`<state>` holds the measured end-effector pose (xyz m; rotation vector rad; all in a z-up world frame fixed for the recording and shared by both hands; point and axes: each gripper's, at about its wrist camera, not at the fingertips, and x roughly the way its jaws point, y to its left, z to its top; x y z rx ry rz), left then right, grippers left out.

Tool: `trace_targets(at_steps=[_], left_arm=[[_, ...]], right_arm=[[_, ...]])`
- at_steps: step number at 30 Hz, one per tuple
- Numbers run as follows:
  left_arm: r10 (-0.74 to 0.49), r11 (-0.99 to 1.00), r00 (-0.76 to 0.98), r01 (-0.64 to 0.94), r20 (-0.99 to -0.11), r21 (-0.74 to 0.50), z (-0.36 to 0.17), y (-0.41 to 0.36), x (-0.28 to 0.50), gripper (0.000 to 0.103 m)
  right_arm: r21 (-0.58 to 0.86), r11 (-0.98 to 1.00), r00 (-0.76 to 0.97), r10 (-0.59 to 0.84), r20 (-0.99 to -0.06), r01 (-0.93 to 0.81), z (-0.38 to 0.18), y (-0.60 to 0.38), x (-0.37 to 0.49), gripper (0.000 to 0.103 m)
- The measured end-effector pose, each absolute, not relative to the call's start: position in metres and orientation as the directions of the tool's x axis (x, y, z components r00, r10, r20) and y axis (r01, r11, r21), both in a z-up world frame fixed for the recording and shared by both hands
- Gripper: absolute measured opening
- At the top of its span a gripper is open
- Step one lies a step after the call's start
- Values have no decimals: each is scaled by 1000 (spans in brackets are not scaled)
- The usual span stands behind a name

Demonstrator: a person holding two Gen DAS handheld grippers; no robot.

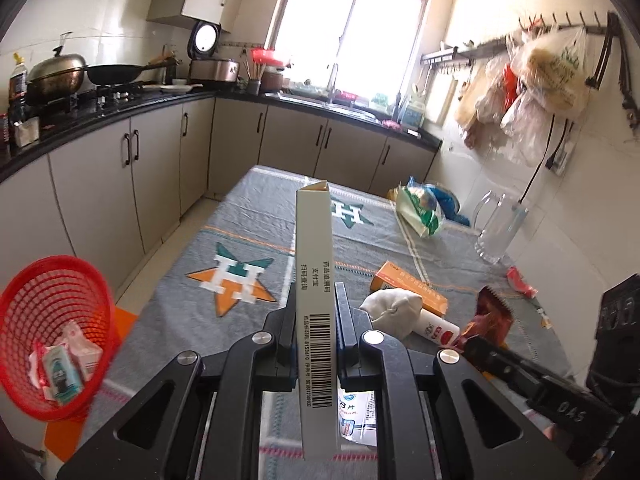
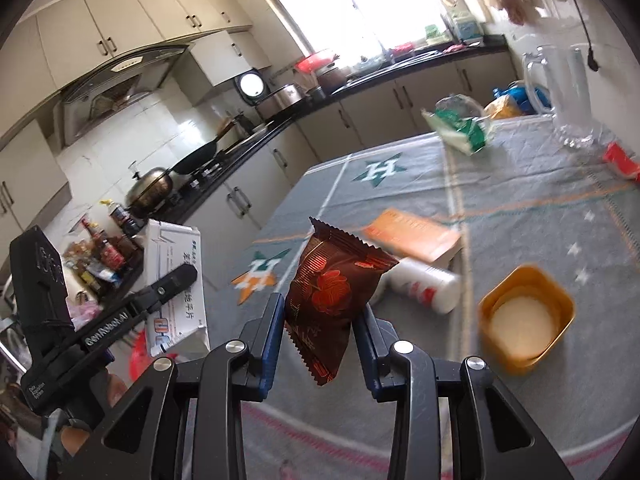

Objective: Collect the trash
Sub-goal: 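Carry the white box and red packet with both tools over the red basket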

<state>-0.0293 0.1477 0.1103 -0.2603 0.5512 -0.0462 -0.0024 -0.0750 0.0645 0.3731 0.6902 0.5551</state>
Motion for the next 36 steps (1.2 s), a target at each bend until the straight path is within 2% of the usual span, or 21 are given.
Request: trace_targets(at_steps=[8,13,24,36], left_arm=[[-74,949,884,-81,-463,-305,128,204,-80,13],[2,931,888,-169,-459,-323,125,254,-102,13],[91,864,842,-332,-531,-379,83,365,-117,13],[97,844,797,-384,-596,-376,43,398,-100,13]], right_arm=[[459,758,581,651,-489,-463,85,-25,-29,38],[444,717,512,695,-504,-537,90,23,-35,38],[485,605,323,774,-545,-632,82,134,-22,38],[465,589,235,751,-617,-661,60,216,6,38]])
